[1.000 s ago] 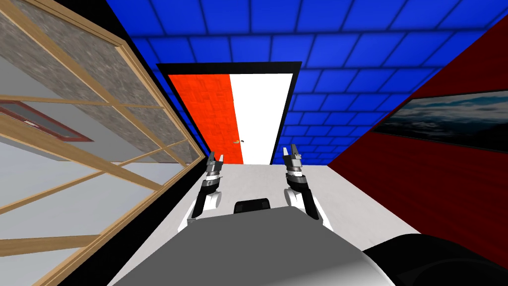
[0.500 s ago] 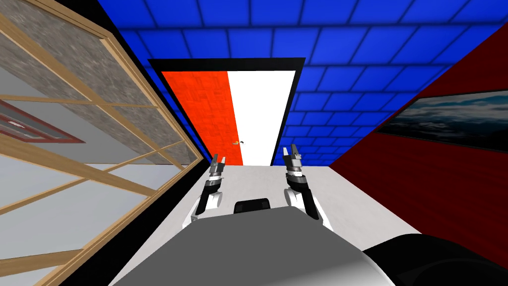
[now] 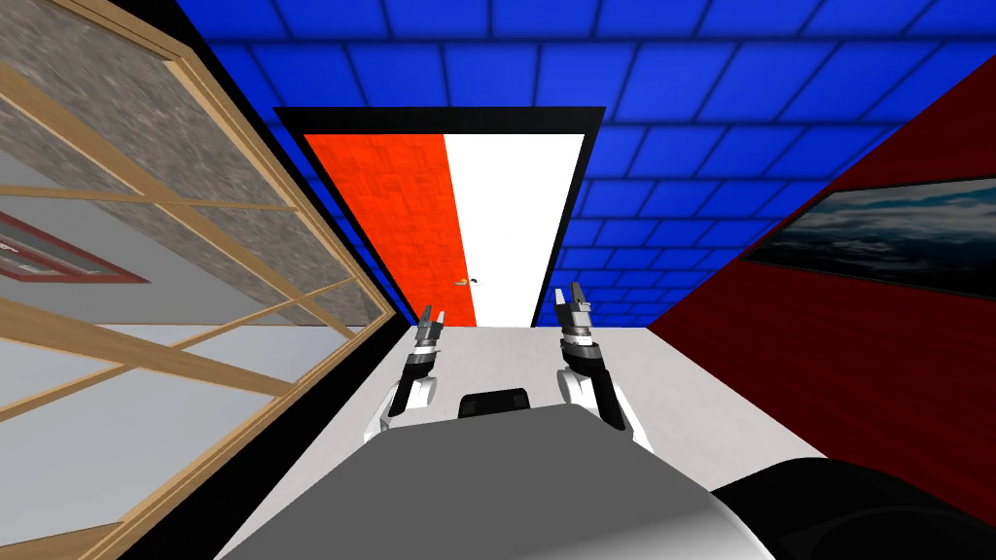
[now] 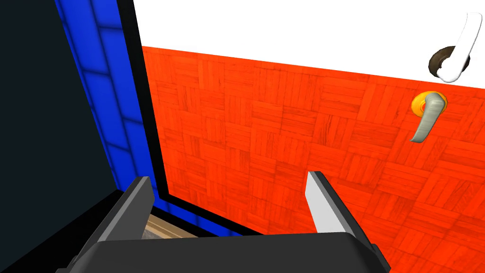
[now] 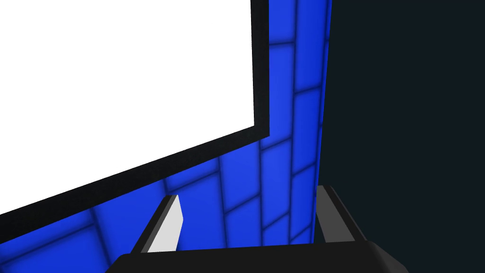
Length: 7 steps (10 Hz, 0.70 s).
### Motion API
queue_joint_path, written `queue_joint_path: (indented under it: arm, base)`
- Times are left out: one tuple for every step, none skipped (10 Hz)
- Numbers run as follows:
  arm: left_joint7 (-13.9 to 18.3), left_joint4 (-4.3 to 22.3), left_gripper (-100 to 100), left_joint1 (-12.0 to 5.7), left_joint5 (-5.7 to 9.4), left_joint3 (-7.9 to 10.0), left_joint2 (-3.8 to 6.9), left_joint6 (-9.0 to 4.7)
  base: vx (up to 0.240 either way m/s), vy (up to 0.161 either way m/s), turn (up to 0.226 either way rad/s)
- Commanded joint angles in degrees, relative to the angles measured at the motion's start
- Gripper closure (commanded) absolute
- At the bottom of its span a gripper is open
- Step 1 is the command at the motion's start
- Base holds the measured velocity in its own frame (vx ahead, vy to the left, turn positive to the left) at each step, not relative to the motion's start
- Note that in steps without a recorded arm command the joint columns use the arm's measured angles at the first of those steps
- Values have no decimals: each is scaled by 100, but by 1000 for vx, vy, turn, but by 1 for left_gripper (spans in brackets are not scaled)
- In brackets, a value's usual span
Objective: Pull the door open
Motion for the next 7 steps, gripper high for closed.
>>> queue_joint_path:
  arm:
    - [33, 260, -100, -88, 3, 3, 48, -67]
    - [52, 418, -100, -137, 4, 3, 78, -110]
    - [71, 577, -100, -185, 5, 4, 107, -153]
    - [91, 740, -100, -235, 6, 5, 137, -196]
    - [111, 902, -100, -285, 8, 5, 166, -240]
    - [111, 902, -100, -285, 8, 5, 166, -240]
    - [130, 1064, -100, -334, 9, 6, 195, -284]
  base:
    - [95, 1, -11]
    - [90, 11, -13]
    - [94, 10, -15]
    - [106, 16, -12]
    - [106, 8, -14]
    - [61, 6, -2]
    - [49, 16, -8]
